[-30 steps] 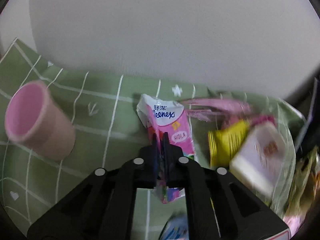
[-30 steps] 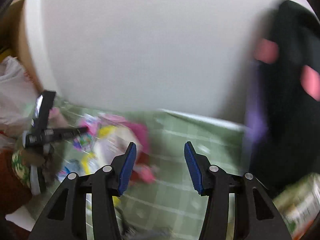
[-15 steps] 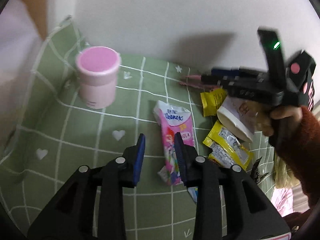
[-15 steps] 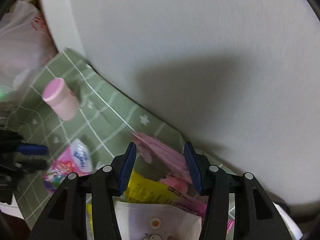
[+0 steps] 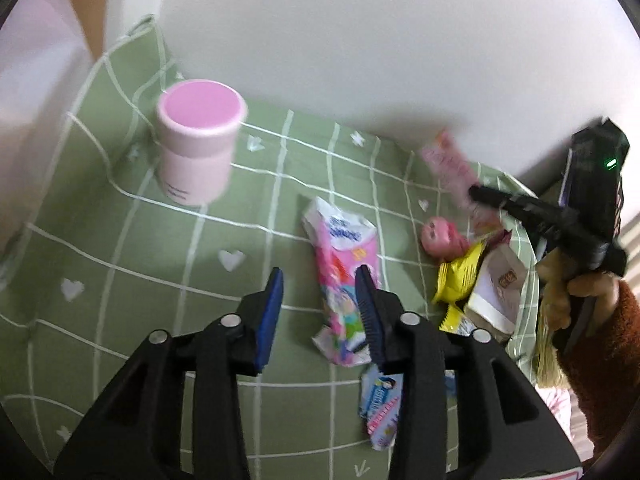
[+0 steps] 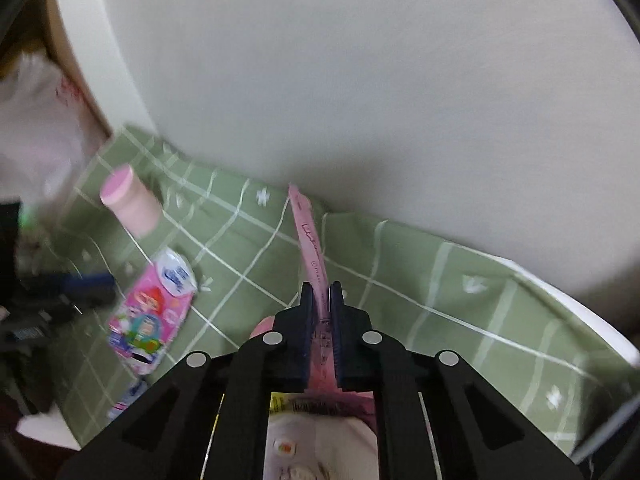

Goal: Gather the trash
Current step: 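Grasp the pink strip wrapper with the right tool while the left tool grasps the pink Kleenex pack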

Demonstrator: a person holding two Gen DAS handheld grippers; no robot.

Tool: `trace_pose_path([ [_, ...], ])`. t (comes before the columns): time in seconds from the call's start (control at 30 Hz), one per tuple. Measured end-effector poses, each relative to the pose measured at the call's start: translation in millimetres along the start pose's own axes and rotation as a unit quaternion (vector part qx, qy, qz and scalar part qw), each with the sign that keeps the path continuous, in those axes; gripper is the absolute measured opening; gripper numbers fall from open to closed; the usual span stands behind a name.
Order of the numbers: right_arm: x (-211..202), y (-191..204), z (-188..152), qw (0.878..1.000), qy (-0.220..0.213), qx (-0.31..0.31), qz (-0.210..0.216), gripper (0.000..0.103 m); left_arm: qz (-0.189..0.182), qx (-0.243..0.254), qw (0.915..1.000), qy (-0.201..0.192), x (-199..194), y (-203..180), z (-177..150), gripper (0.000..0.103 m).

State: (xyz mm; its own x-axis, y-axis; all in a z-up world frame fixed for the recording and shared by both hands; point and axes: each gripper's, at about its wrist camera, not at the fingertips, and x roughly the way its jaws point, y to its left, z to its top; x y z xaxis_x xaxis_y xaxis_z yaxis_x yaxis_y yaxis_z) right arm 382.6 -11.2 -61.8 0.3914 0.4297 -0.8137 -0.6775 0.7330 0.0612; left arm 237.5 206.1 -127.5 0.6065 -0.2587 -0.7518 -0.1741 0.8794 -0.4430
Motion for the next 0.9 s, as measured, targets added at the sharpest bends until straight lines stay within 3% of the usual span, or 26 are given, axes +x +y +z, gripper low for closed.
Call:
trace_pose_path([
  [0.13,-42.9,-6.7,-6.6,0.999,-0.045,0.027,-0.009,0.009,-0.018,0.033,0.9993,0.009,2.4,-21.2,-8.3,0.041],
  [0.3,-89.7,-7.4,-26.9,0.993,-0.093,0.056,-0.038,0.009,-0.01,0.042,0.999,0.012,6.5,-28.0,-11.8,0.043],
  [0.57,-126.4,-10.9,-79.2,0.988,-0.102,0.101,-0.06,0.009,0.028,0.024,0.9983,0.046,25.2,-21.7,-7.8,0.043],
  [0.63,-129.2,-10.8,-94.0,0.987,-0.099,0.112,-0.066,0.009,0.031,0.025,0.9979,0.05,30.8,-23.7,-8.4,0.035],
  [0.7,-134.4,-13.4,-106.3,0.985,-0.099,0.125,-0.073,0.009,0.037,0.039,0.9972,0.051,35.2,-30.2,-9.3,0.013],
  [0.9,-150.4,-20.6,-126.5,0.977,-0.112,0.16,-0.086,0.009,0.027,0.075,0.9968,0.009,17.5,-51.8,-0.7,0.01],
])
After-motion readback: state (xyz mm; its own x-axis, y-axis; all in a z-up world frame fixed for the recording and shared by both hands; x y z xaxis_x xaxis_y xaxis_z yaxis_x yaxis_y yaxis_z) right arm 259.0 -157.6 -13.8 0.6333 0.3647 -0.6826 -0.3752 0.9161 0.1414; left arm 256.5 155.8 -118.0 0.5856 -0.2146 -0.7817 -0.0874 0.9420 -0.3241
